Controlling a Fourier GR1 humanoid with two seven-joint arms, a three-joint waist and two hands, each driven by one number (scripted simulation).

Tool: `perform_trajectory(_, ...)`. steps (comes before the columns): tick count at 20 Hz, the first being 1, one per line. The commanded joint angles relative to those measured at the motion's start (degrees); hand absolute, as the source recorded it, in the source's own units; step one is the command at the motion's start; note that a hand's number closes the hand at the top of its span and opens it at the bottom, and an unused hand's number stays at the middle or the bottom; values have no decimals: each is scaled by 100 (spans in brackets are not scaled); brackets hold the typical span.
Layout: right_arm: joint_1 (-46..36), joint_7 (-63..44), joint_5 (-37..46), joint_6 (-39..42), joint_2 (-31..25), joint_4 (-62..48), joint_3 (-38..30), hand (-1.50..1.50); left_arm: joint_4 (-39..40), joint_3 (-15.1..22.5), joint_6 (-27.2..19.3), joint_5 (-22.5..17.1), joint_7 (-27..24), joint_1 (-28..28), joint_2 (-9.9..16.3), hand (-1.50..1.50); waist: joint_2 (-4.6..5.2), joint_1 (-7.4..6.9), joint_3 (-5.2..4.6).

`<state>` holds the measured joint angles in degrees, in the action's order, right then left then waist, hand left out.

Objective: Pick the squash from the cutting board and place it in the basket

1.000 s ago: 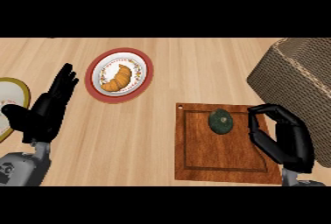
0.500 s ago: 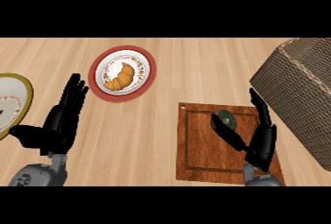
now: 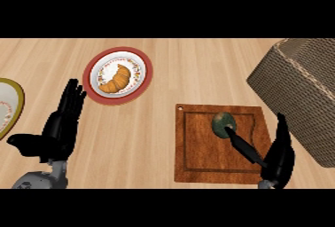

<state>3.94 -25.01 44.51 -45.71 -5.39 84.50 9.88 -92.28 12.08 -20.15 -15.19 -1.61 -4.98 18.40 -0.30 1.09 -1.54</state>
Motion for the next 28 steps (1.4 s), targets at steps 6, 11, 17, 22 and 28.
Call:
perform_trajectory(6, -255, -2419, 1160, 2210, 84, 737, 480, -150, -116, 82, 95, -12, -67, 211, 1, 0, -51, -198, 37)
perform_trajectory(11, -1293, -4134, 1774, 3707, 452, 1509, 702, -150, -101, 160, -43, 109, -53, 84, -121, 0, -55, -142, 75)
perform_trajectory(17, -2030, -5759, 2213, 5512, 534, 2024, 822, -150, -73, 97, 43, 42, -127, 125, -136, 0, -37, -105, 109)
perform_trajectory(22, -2374, -6012, 2019, 5957, 537, 2003, 678, -150, -52, 100, -36, 76, -64, 52, -242, 0, 5, -113, 131)
perform_trajectory(28, -2448, -6019, 1885, 5886, 537, 1970, 601, -150, -345, 302, -45, 235, -201, 558, -306, 0, 9, -180, 143)
